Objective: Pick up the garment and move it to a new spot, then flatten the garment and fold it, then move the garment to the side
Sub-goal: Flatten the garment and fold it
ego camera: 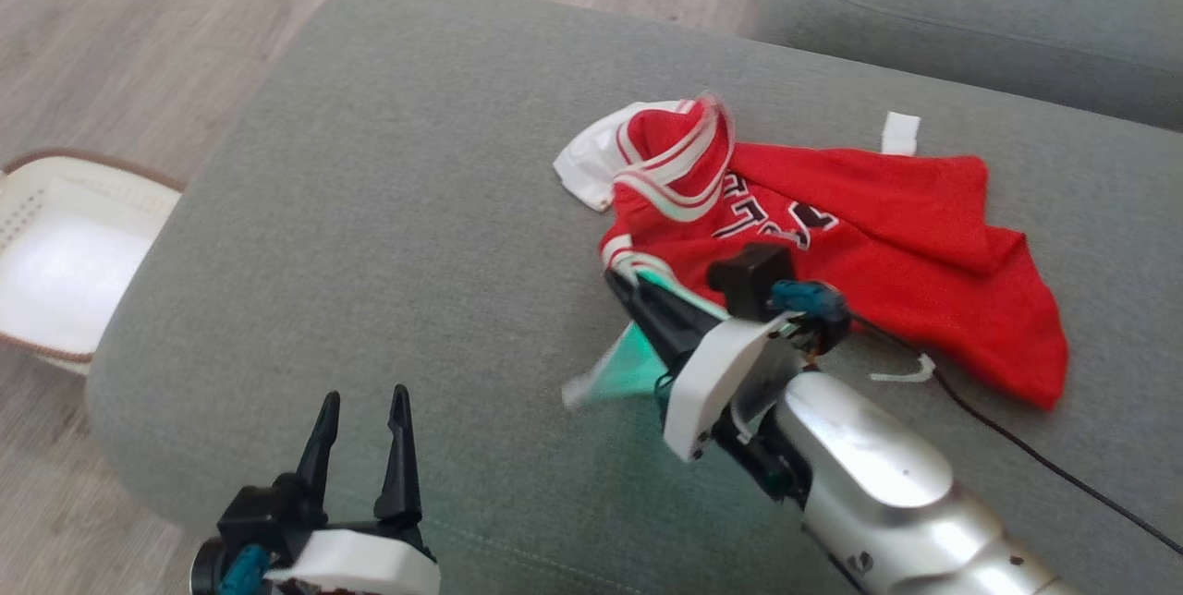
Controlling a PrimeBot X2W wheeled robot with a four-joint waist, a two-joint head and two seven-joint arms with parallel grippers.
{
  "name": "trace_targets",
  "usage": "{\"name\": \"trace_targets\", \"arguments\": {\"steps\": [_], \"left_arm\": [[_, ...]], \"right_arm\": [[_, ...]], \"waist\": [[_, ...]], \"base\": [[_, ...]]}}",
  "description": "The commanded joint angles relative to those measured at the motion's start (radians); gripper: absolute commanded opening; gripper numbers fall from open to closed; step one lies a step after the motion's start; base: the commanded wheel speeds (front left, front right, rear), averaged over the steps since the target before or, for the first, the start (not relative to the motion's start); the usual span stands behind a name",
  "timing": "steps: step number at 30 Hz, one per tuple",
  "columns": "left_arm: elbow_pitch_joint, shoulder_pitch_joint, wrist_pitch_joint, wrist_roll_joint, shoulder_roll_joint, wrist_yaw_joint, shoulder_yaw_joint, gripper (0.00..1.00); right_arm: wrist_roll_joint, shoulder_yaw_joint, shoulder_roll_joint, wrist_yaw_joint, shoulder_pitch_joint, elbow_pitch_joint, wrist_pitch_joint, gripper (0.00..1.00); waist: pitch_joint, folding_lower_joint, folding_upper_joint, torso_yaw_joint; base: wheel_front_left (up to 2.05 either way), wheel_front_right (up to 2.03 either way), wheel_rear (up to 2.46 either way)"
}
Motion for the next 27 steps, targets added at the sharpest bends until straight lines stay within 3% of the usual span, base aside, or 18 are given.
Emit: {"name": "trace_targets", "arguments": {"steps": [1,4,5,6,7,8,18,22,27], "left_arm": [[-0.027,-0.031,-0.011,0.010,0.007,0.000,0.030,1.00],[-0.026,-0.031,-0.011,0.010,0.004,-0.001,0.031,1.00],[-0.027,-0.031,-0.011,0.011,0.003,0.001,0.031,1.00],[-0.028,-0.030,-0.011,0.012,0.003,0.003,0.032,1.00],[-0.030,-0.029,-0.011,0.012,0.002,0.005,0.033,1.00],[-0.030,-0.028,-0.011,0.013,0.002,0.005,0.033,1.00],[-0.037,-0.029,-0.012,0.017,-0.001,0.008,0.034,1.00],[-0.040,-0.031,-0.012,0.020,0.000,0.010,0.037,1.00],[-0.044,-0.020,-0.012,0.021,0.005,0.013,0.039,1.00]], "right_arm": [[0.037,0.043,0.019,0.007,-0.045,-0.016,-0.013,0.00],[0.077,0.109,0.019,0.007,-0.055,0.004,-0.030,0.00],[0.094,0.126,0.019,0.007,-0.056,0.007,-0.038,0.04],[0.104,0.141,0.019,0.007,-0.059,0.011,-0.048,0.37],[0.109,0.157,0.019,0.007,-0.062,0.015,-0.061,0.95],[0.111,0.171,0.019,0.007,-0.065,0.021,-0.071,1.00],[0.109,0.239,0.019,0.007,-0.070,0.010,-0.136,1.00],[0.079,0.179,0.019,0.007,-0.064,0.012,-0.181,1.00],[-0.001,0.027,0.019,0.007,-0.026,0.045,-0.220,1.00]], "waist": [[0.001,0.0000,0.0000,0.018],[0.004,0.0000,0.0000,0.025],[0.005,0.0000,0.0000,0.025],[0.006,0.0000,0.0000,0.023],[0.007,0.0000,0.0000,0.022],[0.007,0.0000,0.0000,0.019],[0.016,0.0000,0.0000,-0.050],[0.009,0.0000,0.0000,-0.099],[-0.014,0.0000,0.0000,-0.171]], "base": [[0.00,0.00,0.00],[0.00,0.00,0.00],[0.00,0.00,0.00],[0.00,0.00,0.00],[0.00,0.00,0.00],[0.00,0.00,0.00],[0.00,0.00,0.00],[0.00,0.00,0.00],[0.00,0.00,0.00]]}}
